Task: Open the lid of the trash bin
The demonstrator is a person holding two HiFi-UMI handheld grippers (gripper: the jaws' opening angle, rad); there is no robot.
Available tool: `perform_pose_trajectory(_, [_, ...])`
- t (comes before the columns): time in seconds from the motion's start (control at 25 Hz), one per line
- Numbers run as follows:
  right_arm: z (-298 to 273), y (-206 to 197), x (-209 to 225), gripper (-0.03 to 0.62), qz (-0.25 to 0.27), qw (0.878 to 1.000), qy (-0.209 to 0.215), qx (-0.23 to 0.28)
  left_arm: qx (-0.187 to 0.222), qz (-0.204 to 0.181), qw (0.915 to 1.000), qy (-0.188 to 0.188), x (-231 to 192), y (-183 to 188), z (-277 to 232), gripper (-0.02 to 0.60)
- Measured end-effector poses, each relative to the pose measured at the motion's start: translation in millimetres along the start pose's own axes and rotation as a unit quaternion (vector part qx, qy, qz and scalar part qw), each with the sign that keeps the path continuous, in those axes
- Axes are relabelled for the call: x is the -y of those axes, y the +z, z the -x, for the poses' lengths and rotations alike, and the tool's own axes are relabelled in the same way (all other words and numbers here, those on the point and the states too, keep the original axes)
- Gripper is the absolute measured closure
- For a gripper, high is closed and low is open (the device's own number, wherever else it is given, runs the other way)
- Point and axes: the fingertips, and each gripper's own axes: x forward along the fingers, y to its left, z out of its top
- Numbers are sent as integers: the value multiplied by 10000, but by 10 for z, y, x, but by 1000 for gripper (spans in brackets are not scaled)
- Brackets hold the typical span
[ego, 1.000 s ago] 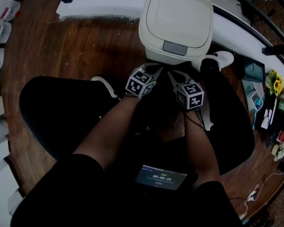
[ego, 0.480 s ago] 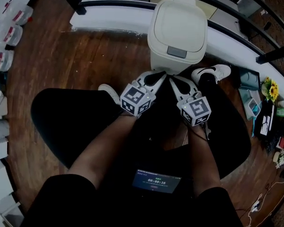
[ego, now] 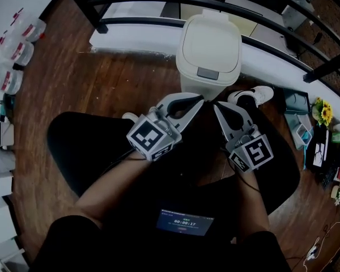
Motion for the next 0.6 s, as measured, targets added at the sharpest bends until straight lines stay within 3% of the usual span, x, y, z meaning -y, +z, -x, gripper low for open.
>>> perform_pose_trajectory(0.12, [-1, 140, -3, 577, -82, 9996, 91, 237, 128, -178, 9998, 0, 21, 32, -9, 557])
perform_pose_trajectory(0.32, [-75, 177, 16, 577, -8, 9987, 172, 479, 20, -33, 10000, -7, -35, -71, 20, 558])
perform_pose_trajectory(0.6, [-163, 133, -39, 577, 45, 9978, 290, 590, 41, -178, 9998, -15, -105, -77, 39, 558])
